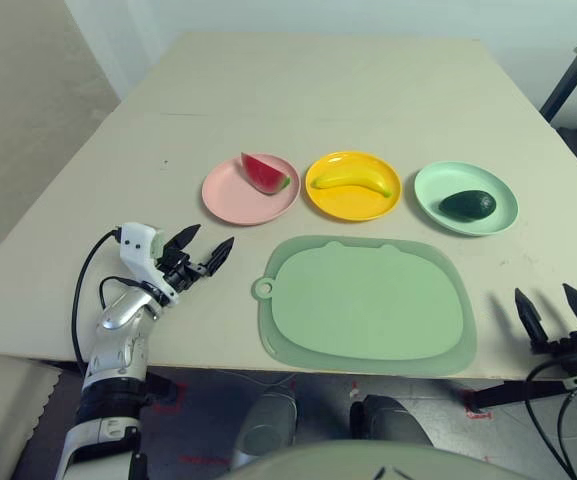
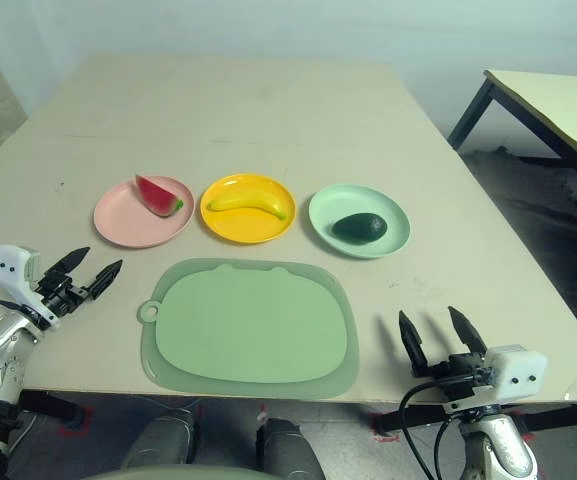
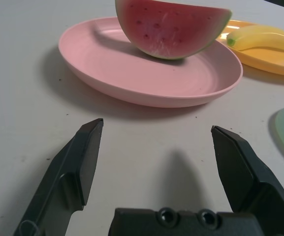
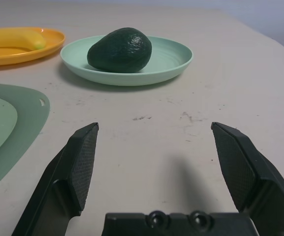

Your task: Place the fruits into color-matched plates.

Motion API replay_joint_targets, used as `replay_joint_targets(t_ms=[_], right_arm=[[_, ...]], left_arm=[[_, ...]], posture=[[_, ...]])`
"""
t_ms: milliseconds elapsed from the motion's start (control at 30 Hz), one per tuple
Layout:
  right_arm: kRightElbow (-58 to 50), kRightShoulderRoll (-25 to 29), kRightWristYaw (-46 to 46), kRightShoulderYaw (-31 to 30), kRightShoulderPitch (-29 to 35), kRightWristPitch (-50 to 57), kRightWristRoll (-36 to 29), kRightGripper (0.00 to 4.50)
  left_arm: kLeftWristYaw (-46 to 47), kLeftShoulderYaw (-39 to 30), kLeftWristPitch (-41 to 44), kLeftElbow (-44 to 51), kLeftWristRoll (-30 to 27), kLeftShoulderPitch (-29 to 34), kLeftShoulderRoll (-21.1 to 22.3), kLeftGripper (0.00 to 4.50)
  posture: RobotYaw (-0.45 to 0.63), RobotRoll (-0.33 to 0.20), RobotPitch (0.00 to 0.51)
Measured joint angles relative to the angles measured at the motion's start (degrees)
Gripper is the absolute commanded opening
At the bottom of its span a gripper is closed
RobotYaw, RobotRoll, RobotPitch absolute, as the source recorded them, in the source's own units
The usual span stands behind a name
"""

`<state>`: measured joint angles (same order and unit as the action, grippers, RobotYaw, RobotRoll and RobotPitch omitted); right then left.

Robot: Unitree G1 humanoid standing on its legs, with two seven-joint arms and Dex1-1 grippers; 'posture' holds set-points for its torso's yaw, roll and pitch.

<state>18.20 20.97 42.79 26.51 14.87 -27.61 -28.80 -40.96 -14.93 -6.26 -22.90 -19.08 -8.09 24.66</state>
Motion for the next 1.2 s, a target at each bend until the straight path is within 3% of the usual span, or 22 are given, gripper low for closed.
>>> replay_joint_targets(t_ms=[233, 800, 1200], right_arm=[[-4.02, -0.70, -0.35, -0.77, 1.74, 0.58, 0.05, 4.50], [-7.43, -3.74, -4.65, -2.03, 1.58, 1.04, 0.59, 4.50], [-7.84, -2.65, -5.03, -1.70, 1.92, 1.04, 0.63, 4.50]], left_arm=[[0.62, 0.00, 0.87, 1.19, -0.16, 0.44, 1.16, 4.48], [3.77, 0.51, 6.47, 6.16, 0.82, -0.04, 1.82, 4.48], [2.39, 1.21, 4.70, 2.29, 0.77, -2.77, 0.82, 4.48]], posture=[[0.21, 0.000, 0.123], [0.21, 0.000, 0.091], [0.20, 0.000, 0.090]])
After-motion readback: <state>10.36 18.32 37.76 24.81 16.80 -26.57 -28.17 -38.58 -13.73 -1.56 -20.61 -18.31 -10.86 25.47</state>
